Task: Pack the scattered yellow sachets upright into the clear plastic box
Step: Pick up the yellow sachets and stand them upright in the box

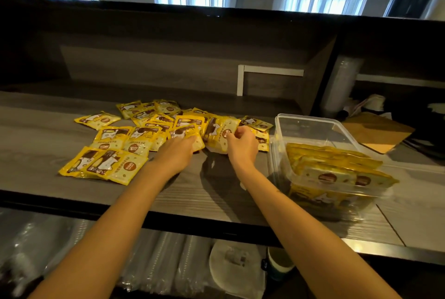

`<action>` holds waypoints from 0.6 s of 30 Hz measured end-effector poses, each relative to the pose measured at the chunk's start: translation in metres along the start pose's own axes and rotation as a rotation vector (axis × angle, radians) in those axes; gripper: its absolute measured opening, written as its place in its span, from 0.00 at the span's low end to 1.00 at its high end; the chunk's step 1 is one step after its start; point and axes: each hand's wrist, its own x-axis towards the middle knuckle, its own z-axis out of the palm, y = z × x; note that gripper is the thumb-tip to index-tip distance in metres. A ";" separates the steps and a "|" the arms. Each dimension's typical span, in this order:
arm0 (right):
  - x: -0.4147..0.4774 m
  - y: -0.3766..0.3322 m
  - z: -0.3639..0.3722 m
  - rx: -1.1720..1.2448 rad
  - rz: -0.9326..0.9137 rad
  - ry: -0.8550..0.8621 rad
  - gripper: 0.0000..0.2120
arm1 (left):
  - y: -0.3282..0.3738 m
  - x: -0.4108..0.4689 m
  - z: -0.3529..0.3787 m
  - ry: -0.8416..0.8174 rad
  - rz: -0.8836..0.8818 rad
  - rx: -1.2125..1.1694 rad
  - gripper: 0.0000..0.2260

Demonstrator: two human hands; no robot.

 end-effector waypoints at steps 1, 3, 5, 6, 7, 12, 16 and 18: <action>0.000 0.001 0.000 0.014 -0.014 0.014 0.04 | 0.003 0.000 -0.005 -0.004 0.030 0.045 0.16; -0.001 0.002 0.001 0.016 -0.026 0.043 0.06 | 0.006 0.004 -0.011 -0.070 0.090 0.085 0.16; -0.003 0.001 0.000 -0.009 -0.026 0.056 0.08 | 0.007 0.006 -0.013 -0.209 0.111 0.057 0.25; -0.004 0.001 -0.001 -0.021 -0.026 0.055 0.09 | 0.006 0.007 -0.014 -0.259 0.118 0.055 0.27; -0.005 0.001 -0.003 -0.030 -0.027 0.050 0.09 | 0.005 0.008 -0.015 -0.274 0.128 0.069 0.27; -0.012 0.000 -0.015 -0.098 -0.068 0.024 0.13 | 0.004 0.004 -0.017 -0.278 0.205 -0.016 0.21; -0.017 -0.006 -0.021 -0.089 -0.108 0.019 0.17 | 0.009 0.004 -0.015 -0.253 0.179 -0.120 0.27; -0.019 -0.009 -0.024 -0.066 -0.103 0.002 0.17 | 0.013 0.004 -0.014 -0.215 0.145 -0.118 0.27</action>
